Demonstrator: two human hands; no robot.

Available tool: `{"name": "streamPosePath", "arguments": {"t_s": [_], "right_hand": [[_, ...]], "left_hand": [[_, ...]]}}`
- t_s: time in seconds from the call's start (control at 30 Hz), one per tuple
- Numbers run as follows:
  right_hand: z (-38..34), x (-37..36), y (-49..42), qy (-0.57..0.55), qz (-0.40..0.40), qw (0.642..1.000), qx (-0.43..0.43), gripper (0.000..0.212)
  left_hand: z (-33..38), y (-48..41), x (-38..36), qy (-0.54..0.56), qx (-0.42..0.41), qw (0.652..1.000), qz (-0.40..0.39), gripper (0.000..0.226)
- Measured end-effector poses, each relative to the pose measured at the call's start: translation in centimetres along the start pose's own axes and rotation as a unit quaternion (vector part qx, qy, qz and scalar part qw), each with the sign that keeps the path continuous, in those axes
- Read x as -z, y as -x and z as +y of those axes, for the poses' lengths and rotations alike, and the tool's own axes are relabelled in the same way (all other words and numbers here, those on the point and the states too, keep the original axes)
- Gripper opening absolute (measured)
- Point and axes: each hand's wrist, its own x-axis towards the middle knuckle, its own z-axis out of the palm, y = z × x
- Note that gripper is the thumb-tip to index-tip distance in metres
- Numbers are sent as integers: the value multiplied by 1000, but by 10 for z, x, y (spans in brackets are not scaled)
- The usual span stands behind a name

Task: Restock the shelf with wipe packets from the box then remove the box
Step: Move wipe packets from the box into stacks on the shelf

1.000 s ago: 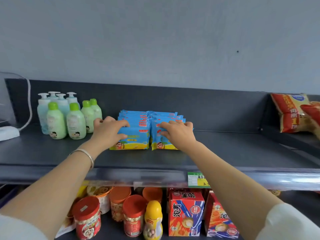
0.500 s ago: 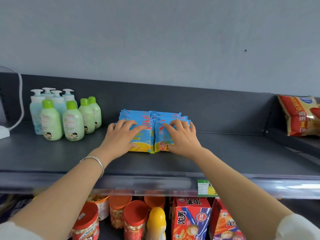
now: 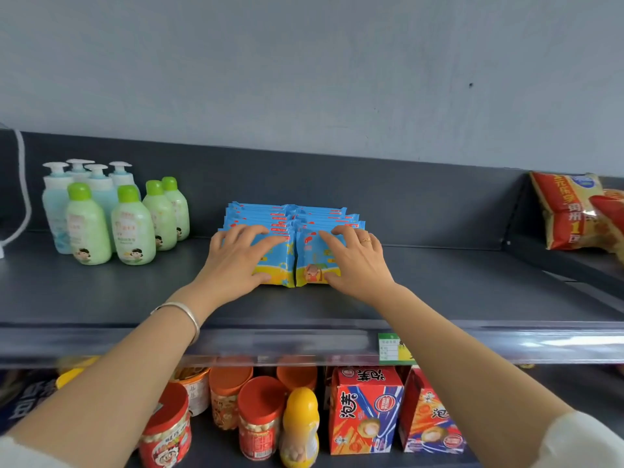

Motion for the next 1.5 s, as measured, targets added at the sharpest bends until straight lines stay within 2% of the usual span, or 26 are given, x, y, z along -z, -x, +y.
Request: {"name": "streamPosePath", "arguments": {"t_s": [0.27,0.4,0.53,0.7,0.87,0.97,1.03,1.13,1.33,1.5], "right_hand": [[19,9,24,-22,39,998,-32,54],[49,21,53,-29,121,991,-56,35],[96,40,98,2,179,980,-83,26],[168,76,183,57,173,973,-139,27],[239,102,295,102,122,960,-230,30],[272,106,367,105,58,950,-288,31],[289,105,412,100,10,944,-315,33],[308,98,474,85,-59,928,-358,34],[338,76,565,41,-192,870,-453,37],[365,58,607,5,-257,817,-516,40]], "left_hand": [[47,-7,5,44,-61,995,60,36],[99,-22,1,70,-115,987,89,24],[172,-37,-4,101,-154,975,126,26],[284,-50,-8,134,-220,954,155,23],[405,-36,-17,170,-270,936,146,23],[471,-10,-35,185,-302,929,105,27],[510,11,-53,194,-318,927,45,22],[563,42,-76,197,-344,916,-60,30],[645,83,-122,184,-403,875,-195,31],[692,79,-161,170,-447,837,-267,33]]}}
